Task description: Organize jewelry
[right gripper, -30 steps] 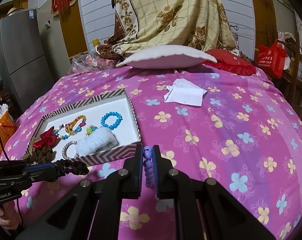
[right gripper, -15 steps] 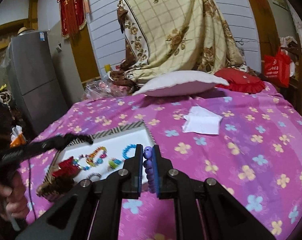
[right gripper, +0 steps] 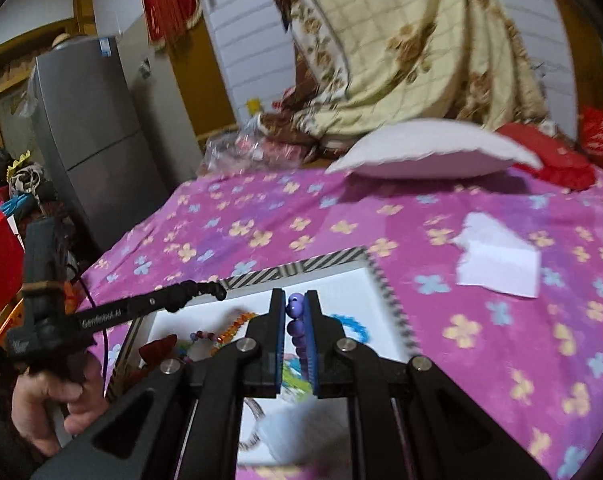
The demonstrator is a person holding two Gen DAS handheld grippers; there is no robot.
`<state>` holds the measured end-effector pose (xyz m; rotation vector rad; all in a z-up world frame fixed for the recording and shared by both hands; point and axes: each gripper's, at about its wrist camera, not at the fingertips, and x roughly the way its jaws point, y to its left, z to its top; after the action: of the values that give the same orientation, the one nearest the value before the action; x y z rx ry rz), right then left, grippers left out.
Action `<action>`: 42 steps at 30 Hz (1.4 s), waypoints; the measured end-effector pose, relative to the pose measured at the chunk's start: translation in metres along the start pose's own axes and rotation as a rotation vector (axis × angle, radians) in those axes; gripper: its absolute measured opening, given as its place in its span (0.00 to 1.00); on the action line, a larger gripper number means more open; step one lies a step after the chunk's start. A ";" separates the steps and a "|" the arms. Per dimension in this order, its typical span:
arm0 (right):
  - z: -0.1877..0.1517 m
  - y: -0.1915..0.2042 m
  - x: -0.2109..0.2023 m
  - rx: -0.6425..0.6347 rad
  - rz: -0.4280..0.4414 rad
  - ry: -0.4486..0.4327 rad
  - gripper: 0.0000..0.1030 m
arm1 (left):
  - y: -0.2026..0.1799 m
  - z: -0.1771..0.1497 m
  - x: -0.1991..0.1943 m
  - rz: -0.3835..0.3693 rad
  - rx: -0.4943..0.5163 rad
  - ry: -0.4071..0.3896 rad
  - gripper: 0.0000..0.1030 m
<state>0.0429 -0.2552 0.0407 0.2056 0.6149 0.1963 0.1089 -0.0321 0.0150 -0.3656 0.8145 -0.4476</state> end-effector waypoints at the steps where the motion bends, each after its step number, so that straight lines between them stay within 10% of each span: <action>1: 0.002 0.002 0.009 0.000 -0.001 0.011 0.09 | 0.001 -0.001 0.002 0.007 -0.004 0.008 0.00; 11: 0.007 0.009 0.072 0.071 0.128 0.089 0.09 | 0.007 -0.005 0.015 0.121 -0.022 0.046 0.00; 28: -0.010 -0.029 0.103 0.184 0.012 0.219 0.21 | 0.017 -0.009 0.024 0.163 -0.072 0.113 0.00; 42: -0.007 -0.026 0.056 0.167 -0.029 0.176 0.38 | 0.006 -0.009 0.016 0.162 -0.049 0.110 0.58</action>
<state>0.0869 -0.2658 -0.0022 0.3428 0.8100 0.1363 0.1129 -0.0367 -0.0034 -0.3193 0.9562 -0.2990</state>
